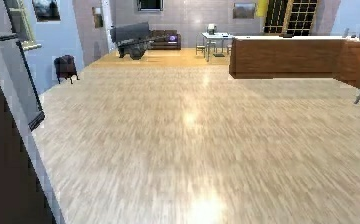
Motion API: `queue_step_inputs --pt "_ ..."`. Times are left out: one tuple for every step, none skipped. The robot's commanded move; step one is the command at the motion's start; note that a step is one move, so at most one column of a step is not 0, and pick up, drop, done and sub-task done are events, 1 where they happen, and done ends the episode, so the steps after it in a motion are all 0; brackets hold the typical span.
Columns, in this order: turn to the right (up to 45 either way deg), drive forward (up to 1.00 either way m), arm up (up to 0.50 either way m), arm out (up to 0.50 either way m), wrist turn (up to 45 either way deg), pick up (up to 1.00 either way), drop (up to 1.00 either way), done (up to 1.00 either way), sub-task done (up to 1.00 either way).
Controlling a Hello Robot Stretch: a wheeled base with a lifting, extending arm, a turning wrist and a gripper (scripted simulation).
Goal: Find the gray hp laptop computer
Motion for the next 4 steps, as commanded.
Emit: queue_step_inputs --pt "0.0 1.00 0.00 0.00 0.0 0.00 0.00 0.00 0.00" --pt "0.0 1.00 0.00 0.00 0.0 0.00 0.00 0.00 0.00" --pt "0.0 1.00 0.00 0.00 0.0 0.00 0.00 0.00 0.00" --pt "0.0 1.00 0.00 0.00 0.0 0.00 0.00 0.00 0.00"
